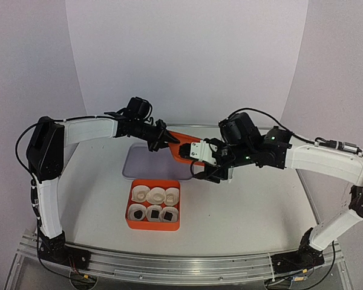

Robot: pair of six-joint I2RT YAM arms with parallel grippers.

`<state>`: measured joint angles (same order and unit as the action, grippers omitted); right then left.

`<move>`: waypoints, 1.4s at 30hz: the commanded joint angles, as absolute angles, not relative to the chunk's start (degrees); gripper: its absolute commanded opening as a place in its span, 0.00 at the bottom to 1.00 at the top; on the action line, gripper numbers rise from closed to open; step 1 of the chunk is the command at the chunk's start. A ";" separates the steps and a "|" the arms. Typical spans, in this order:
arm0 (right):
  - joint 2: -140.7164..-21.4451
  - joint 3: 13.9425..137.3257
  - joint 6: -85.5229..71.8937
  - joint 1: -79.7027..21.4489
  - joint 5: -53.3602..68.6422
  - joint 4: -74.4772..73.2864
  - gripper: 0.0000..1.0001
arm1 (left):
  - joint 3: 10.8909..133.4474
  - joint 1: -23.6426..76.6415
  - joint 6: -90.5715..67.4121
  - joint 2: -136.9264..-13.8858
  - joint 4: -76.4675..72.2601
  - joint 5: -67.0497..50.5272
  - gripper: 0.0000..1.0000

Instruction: Pack the chocolate

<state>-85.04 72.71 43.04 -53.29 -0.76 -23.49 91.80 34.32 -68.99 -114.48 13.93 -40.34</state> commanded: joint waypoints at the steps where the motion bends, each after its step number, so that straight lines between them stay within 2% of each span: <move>1: -89.91 73.25 51.34 -53.92 -9.18 -15.48 0.72 | 96.27 34.19 -72.47 -114.23 17.81 -41.59 0.00; 9: -95.79 73.49 53.26 -54.36 -15.87 -9.37 0.71 | 96.57 34.23 -75.33 -114.06 19.35 -42.31 0.00; 15: -99.05 72.46 55.55 -54.39 -20.21 -0.78 0.64 | 96.66 34.37 -75.72 -113.92 20.46 -43.29 0.00; 19: -100.63 72.85 57.47 -54.42 -22.42 1.33 0.51 | 96.47 34.87 -76.24 -113.29 21.17 -43.25 0.00; 25: -99.87 71.87 58.40 -54.53 -23.98 2.99 0.19 | 95.48 34.97 -76.54 -112.07 21.54 -42.65 0.01; 27: -99.28 71.42 57.99 -54.61 -23.99 3.87 0.10 | 95.42 34.95 -76.39 -111.98 21.26 -42.78 0.12; 30: -98.46 71.18 56.75 -54.80 -24.34 4.58 0.02 | 95.20 34.97 -75.94 -111.86 20.53 -42.83 0.40; 32: -97.94 71.06 55.73 -54.82 -24.91 4.71 0.00 | 95.26 34.96 -75.03 -111.48 20.23 -42.72 0.59; 35: -97.29 70.82 53.81 -54.83 -26.08 4.75 0.00 | 95.73 34.90 -73.53 -110.53 19.56 -42.48 0.76; 37: -96.87 70.91 52.19 -54.79 -26.85 4.79 0.00 | 96.69 34.88 -71.64 -109.83 19.73 -41.94 0.94; 39: -96.38 70.80 49.77 -54.79 -27.53 4.78 0.00 | 97.58 34.79 -69.10 -108.69 20.50 -40.42 1.00; 42: -94.80 70.26 44.86 -54.83 -28.84 4.66 0.00 | 99.11 33.89 -63.96 -106.50 22.20 -38.00 1.00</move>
